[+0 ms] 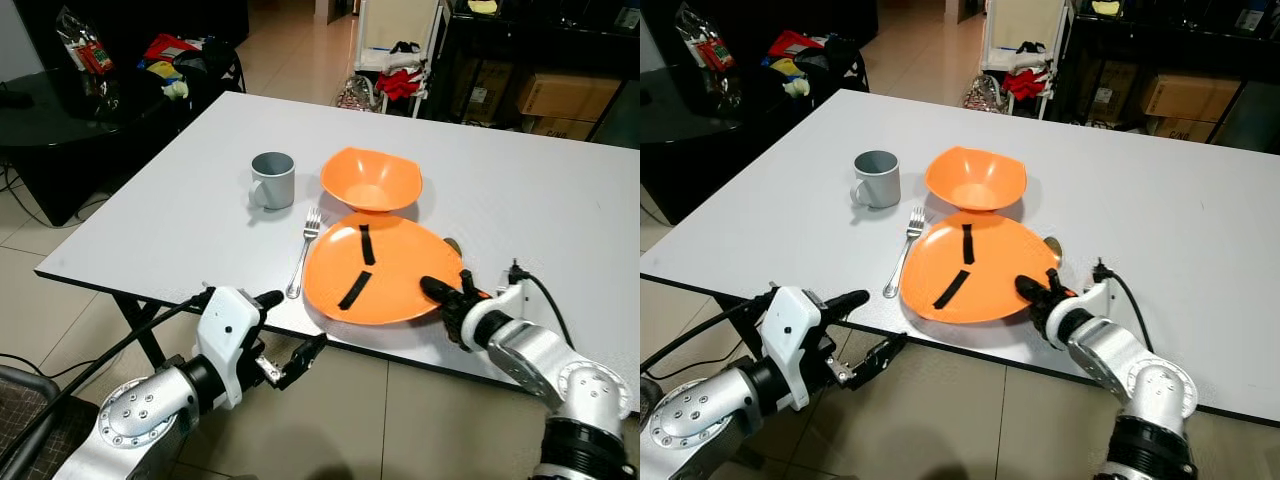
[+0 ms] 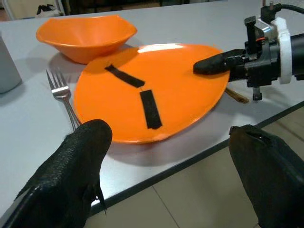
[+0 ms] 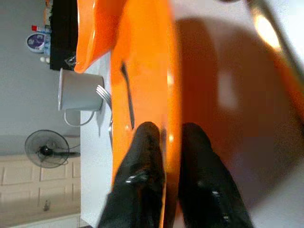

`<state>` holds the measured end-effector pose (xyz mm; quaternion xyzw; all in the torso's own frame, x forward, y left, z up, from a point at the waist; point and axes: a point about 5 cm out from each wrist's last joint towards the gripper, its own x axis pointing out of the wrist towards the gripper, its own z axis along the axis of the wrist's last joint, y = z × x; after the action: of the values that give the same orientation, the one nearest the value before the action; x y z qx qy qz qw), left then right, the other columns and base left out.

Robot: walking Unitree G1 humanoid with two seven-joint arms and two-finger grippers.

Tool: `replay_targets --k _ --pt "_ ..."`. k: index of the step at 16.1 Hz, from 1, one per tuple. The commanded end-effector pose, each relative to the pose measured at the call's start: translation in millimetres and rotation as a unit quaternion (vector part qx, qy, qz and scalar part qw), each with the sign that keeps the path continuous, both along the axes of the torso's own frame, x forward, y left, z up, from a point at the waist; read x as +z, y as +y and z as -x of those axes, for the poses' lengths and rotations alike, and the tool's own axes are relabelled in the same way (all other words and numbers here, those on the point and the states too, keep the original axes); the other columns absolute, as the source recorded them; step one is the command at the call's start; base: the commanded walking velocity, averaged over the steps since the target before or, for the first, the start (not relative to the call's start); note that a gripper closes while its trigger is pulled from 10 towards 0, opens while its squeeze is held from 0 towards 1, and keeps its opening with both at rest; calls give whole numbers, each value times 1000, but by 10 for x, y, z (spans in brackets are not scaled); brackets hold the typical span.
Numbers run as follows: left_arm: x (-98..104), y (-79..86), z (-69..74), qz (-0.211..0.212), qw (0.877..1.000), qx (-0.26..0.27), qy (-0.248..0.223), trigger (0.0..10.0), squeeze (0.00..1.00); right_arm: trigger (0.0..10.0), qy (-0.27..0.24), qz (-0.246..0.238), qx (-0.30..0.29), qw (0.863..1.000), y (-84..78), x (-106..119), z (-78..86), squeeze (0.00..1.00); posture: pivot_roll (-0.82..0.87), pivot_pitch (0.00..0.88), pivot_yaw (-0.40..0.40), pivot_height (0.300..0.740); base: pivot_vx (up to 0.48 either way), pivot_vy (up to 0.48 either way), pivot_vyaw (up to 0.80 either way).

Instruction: Setting the table

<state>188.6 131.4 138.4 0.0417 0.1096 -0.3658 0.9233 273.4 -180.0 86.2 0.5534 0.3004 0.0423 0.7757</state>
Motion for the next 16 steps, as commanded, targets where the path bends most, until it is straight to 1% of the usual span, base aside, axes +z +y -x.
replay_targets --k 1,2,5,6,8,9,11,14,16 --pt "-1 -12 -12 -5 1000 -1 -4 10000 0 10000 -18 5 11 1000 55 66 -64 906 50 0 -20 740 0 0 0" --pt "0 -12 -10 -6 1000 -1 -4 10000 0 10000 -19 5 11 1000 64 64 -67 1000 51 0 -22 740 0 0 0" --pt "6 -20 -3 -4 1000 3 -6 10000 0 10000 -34 16 29 999 99 91 -79 1000 55 0 -29 740 0 0 0" --pt "5 -23 0 -3 1000 3 -7 10000 0 10000 -32 27 35 999 100 93 -73 1000 53 0 -30 740 0 0 0" --pt "1 -26 0 -3 1000 3 -6 10000 0 10000 -22 47 31 998 56 73 -50 1000 53 0 -32 740 0 0 0" --pt "1 -27 0 -3 1000 4 -6 10000 0 10000 -22 48 26 998 30 76 -42 1000 52 0 -32 740 0 0 0" --pt "-6 -40 3 -3 1000 3 -6 10000 0 10000 -23 55 26 998 -31 85 15 1000 50 0 -30 740 0 0 0" --pt "0 -44 -18 1 1000 4 -10 10000 0 10000 -35 70 43 996 -86 135 177 1000 43 0 -21 740 0 0 0" --pt "2 -43 -33 1 1000 4 -11 10000 0 10000 -42 75 39 996 -123 179 219 1000 37 0 -16 740 0 0 0"
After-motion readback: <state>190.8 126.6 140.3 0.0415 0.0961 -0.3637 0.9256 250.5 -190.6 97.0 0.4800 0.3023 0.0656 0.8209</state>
